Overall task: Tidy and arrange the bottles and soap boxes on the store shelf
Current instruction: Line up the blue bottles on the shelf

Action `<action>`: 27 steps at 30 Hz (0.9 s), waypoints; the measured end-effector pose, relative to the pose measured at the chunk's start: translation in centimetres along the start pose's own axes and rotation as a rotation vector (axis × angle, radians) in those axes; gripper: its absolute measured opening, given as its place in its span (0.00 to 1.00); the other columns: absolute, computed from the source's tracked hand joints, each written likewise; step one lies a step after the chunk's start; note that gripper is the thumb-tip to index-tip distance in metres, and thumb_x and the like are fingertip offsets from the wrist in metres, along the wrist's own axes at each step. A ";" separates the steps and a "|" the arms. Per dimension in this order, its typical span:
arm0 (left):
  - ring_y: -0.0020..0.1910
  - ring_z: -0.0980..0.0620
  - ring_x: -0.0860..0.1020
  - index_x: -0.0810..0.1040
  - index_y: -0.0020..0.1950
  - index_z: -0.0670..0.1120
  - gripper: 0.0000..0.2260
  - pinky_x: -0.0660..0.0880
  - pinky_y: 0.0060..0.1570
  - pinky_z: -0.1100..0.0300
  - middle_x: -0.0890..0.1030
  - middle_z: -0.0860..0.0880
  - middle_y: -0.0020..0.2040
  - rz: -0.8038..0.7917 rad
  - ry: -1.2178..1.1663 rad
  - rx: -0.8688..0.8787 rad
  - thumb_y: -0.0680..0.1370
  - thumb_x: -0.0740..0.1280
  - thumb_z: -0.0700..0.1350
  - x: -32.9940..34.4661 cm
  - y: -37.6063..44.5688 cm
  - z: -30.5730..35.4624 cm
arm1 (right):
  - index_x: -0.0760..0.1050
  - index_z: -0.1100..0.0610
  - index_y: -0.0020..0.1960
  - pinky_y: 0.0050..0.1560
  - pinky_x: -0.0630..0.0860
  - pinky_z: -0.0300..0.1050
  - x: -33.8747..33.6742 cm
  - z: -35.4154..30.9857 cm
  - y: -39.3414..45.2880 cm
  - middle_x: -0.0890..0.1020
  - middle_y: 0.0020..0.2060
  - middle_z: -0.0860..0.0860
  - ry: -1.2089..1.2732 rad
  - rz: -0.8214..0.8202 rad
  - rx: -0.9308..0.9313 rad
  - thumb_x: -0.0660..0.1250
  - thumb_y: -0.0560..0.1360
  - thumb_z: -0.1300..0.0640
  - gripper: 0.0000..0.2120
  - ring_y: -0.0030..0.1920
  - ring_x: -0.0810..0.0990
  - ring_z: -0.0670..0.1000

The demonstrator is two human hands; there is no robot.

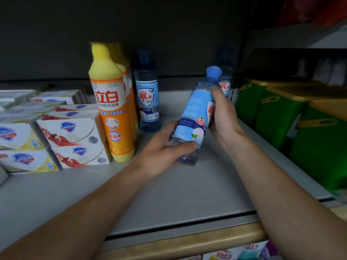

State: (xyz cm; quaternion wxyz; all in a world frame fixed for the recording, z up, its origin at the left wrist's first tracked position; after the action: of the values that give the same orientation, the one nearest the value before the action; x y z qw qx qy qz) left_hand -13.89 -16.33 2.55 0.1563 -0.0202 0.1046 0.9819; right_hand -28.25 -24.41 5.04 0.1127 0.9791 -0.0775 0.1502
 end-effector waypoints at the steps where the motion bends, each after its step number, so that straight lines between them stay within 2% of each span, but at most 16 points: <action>1: 0.56 0.53 0.81 0.73 0.66 0.48 0.25 0.78 0.57 0.58 0.82 0.49 0.58 0.000 0.072 0.050 0.68 0.72 0.44 -0.1 0.1 0.3 | 0.78 0.52 0.53 0.52 0.81 0.48 -0.1 -1.0 -0.3 0.85 0.40 0.46 -0.041 0.022 -0.104 0.64 0.69 0.41 0.19 0.43 0.84 0.46; 3: 0.58 0.52 0.80 0.72 0.67 0.46 0.25 0.76 0.61 0.55 0.82 0.49 0.59 -0.026 0.194 0.118 0.71 0.73 0.41 0.1 0.3 0.5 | 0.77 0.50 0.53 0.44 0.77 0.36 -0.1 -3.0 -1.3 0.84 0.39 0.40 -0.150 0.035 -0.343 0.64 0.70 0.42 0.16 0.41 0.82 0.39; 4: 0.58 0.51 0.80 0.72 0.67 0.45 0.24 0.76 0.62 0.52 0.81 0.48 0.60 -0.033 0.234 0.127 0.72 0.74 0.40 0.2 0.4 0.4 | 0.77 0.47 0.54 0.44 0.76 0.34 0.2 -3.7 -1.9 0.84 0.41 0.38 -0.202 0.017 -0.439 0.64 0.71 0.43 0.15 0.43 0.82 0.38; 7: 0.57 0.49 0.81 0.72 0.67 0.44 0.24 0.77 0.60 0.46 0.81 0.48 0.59 0.001 0.303 0.111 0.73 0.74 0.40 0.1 0.9 -0.1 | 0.73 0.42 0.61 0.53 0.77 0.39 1.3 -4.4 -3.5 0.83 0.52 0.39 -0.349 -0.061 -0.624 0.68 0.72 0.45 0.19 0.53 0.82 0.42; 10: 0.56 0.54 0.80 0.71 0.68 0.47 0.24 0.78 0.59 0.50 0.80 0.51 0.60 0.041 0.377 0.120 0.74 0.73 0.41 -0.4 1.1 -0.3 | 0.70 0.44 0.66 0.54 0.76 0.36 1.6 -4.2 -4.1 0.81 0.54 0.37 -0.361 -0.093 -0.657 0.69 0.71 0.48 0.23 0.56 0.81 0.42; 13: 0.58 0.55 0.79 0.69 0.70 0.47 0.25 0.77 0.60 0.51 0.79 0.52 0.62 0.054 0.402 0.115 0.75 0.72 0.41 -0.7 1.2 -0.4 | 0.69 0.43 0.66 0.55 0.78 0.44 1.6 -4.2 -4.5 0.82 0.55 0.41 -0.392 -0.100 -0.605 0.68 0.71 0.46 0.25 0.56 0.81 0.43; 14: 0.59 0.55 0.79 0.69 0.70 0.47 0.25 0.77 0.61 0.51 0.79 0.51 0.63 0.052 0.405 0.112 0.75 0.71 0.41 -0.7 1.2 -0.5 | 0.68 0.41 0.67 0.56 0.78 0.43 1.6 -4.2 -4.6 0.82 0.56 0.42 -0.426 -0.125 -0.572 0.68 0.71 0.44 0.25 0.56 0.81 0.43; 16: 0.59 0.54 0.79 0.68 0.70 0.47 0.25 0.76 0.61 0.50 0.79 0.51 0.63 0.044 0.405 0.113 0.75 0.71 0.41 -0.6 1.2 -0.5 | 0.65 0.37 0.67 0.55 0.76 0.34 0.9 -4.0 -4.9 0.80 0.57 0.41 -0.531 -0.180 -0.474 0.64 0.72 0.40 0.25 0.56 0.80 0.39; 18: 0.58 0.54 0.79 0.69 0.70 0.48 0.26 0.77 0.60 0.49 0.79 0.51 0.62 0.068 0.424 0.107 0.75 0.72 0.42 -0.8 1.1 -0.5 | 0.67 0.42 0.69 0.54 0.71 0.28 -1.6 -3.6 -4.9 0.79 0.59 0.41 -0.708 -0.167 -0.376 0.61 0.75 0.39 0.24 0.57 0.79 0.40; 21: 0.54 0.54 0.80 0.68 0.72 0.49 0.29 0.78 0.57 0.49 0.78 0.52 0.62 0.206 0.488 0.116 0.73 0.74 0.47 -1.9 1.0 0.0 | 0.68 0.52 0.72 0.63 0.69 0.43 -8.3 -2.5 -4.6 0.74 0.67 0.53 -1.205 -0.068 -0.180 0.60 0.80 0.43 0.24 0.66 0.74 0.54; 23: 0.52 0.54 0.81 0.66 0.72 0.48 0.31 0.79 0.54 0.49 0.76 0.52 0.63 0.289 0.531 0.155 0.72 0.74 0.52 -2.2 0.7 0.7 | 0.65 0.54 0.74 0.66 0.67 0.47 -11.9 -1.2 -5.3 0.70 0.70 0.57 -1.467 -0.089 0.014 0.58 0.80 0.41 0.27 0.69 0.70 0.59; 25: 0.51 0.54 0.81 0.68 0.70 0.48 0.31 0.80 0.52 0.50 0.77 0.52 0.61 0.328 0.541 0.222 0.71 0.74 0.53 -1.8 0.5 1.4 | 0.65 0.54 0.73 0.67 0.66 0.48 -13.6 -0.1 -6.0 0.69 0.71 0.56 -1.591 -0.143 0.103 0.56 0.79 0.40 0.28 0.70 0.68 0.59; 27: 0.52 0.56 0.80 0.69 0.67 0.49 0.28 0.80 0.51 0.53 0.78 0.53 0.60 0.352 0.570 0.279 0.70 0.74 0.53 -1.0 0.5 1.9 | 0.66 0.53 0.73 0.68 0.65 0.49 -13.8 0.3 -6.1 0.68 0.71 0.55 -1.625 -0.164 0.101 0.55 0.79 0.40 0.27 0.69 0.67 0.60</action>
State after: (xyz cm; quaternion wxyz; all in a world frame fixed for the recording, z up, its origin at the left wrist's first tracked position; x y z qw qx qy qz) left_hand -13.14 -16.64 4.52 -0.0493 -0.2533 0.2788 0.9251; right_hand -40.03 -16.96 -0.79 -0.0121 0.7888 -0.0563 -0.6119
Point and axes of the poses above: each hand's wrist, its own y-axis towards the middle knuckle, its own x-axis out of the palm, z = x × y, the point moved 7 cm from there along y, towards the middle knuckle
